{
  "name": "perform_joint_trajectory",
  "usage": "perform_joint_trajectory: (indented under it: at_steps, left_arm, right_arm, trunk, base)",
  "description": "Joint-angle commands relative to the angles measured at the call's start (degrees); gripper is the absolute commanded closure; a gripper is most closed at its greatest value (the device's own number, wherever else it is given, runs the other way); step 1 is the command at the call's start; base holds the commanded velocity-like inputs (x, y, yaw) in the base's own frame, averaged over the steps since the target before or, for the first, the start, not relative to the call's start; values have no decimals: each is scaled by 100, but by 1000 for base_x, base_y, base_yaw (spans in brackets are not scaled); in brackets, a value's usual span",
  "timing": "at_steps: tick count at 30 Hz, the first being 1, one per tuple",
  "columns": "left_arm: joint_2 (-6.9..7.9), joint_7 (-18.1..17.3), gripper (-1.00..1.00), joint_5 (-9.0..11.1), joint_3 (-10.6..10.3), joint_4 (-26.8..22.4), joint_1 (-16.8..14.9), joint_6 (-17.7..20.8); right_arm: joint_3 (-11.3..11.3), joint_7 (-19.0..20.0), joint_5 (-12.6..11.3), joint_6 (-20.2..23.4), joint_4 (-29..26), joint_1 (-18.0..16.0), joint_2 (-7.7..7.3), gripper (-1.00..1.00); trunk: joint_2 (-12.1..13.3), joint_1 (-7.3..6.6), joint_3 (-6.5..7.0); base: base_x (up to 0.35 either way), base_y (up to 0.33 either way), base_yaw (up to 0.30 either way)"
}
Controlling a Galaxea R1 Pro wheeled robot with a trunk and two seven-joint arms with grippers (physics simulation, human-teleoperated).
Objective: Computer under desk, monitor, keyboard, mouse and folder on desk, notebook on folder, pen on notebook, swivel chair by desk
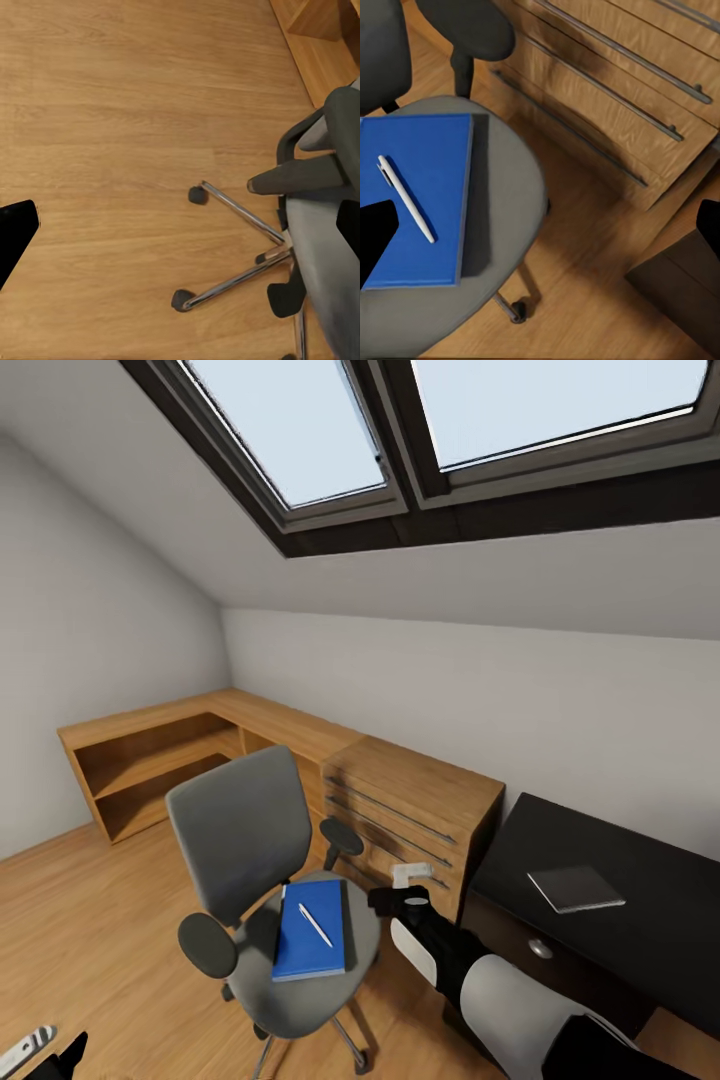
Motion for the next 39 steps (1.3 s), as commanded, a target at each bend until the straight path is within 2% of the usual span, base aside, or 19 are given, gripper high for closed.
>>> perform_joint_trajectory:
  at_steps: [1, 9, 22, 28, 34, 36, 37, 39]
  left_arm:
    - [-1, -20, -100, 50, 12, -10, 2, 38]
    - [-1, -20, -100, 51, 6, -8, 2, -79]
    - [-83, -20, -100, 43, 1, -4, 2, -143]
    - [-89, -9, -100, 42, -281, 2, 2, -150]
    - [-82, -3, -100, 30, -383, 81, 2, -150]
    - [-81, -1, -100, -47, -442, 105, 2, -151]
    - [-81, 1, -100, -184, -478, 118, 2, -151]
    - [-82, -1, -100, -333, -501, 125, 2, -152]
  right_arm:
    - [38, -34, -20, 27, -1, -6, 0, -100]
    - [47, -11, 3, 26, 5, -4, 0, -100]
    - [63, 47, 27, 27, 14, 2, 0, -100]
    - [64, 62, 34, 27, 14, 4, 0, -100]
    - [75, 196, 36, 27, 21, 5, 0, -100]
    - [115, 240, 36, 27, 22, 5, 0, -100]
    - [179, 303, 36, 27, 22, 4, 0, -100]
    - [241, 403, 40, 25, 27, 5, 0, -100]
  trunk:
    - [-6, 1, -12]
    - [-6, 1, -60]
    - [-6, 1, -135]
    - [-6, 1, -169]
    - [-6, 1, -204]
    - [-6, 1, -215]
    - [-6, 1, -221]
    - [-6, 1, -233]
  base:
    - [0, 0, 158]
    - [0, 0, 191]
    - [0, 0, 214]
    - [0, 0, 215]
    - [0, 0, 215]
    - [0, 0, 215]
    - [0, 0, 215]
    - [0, 0, 215]
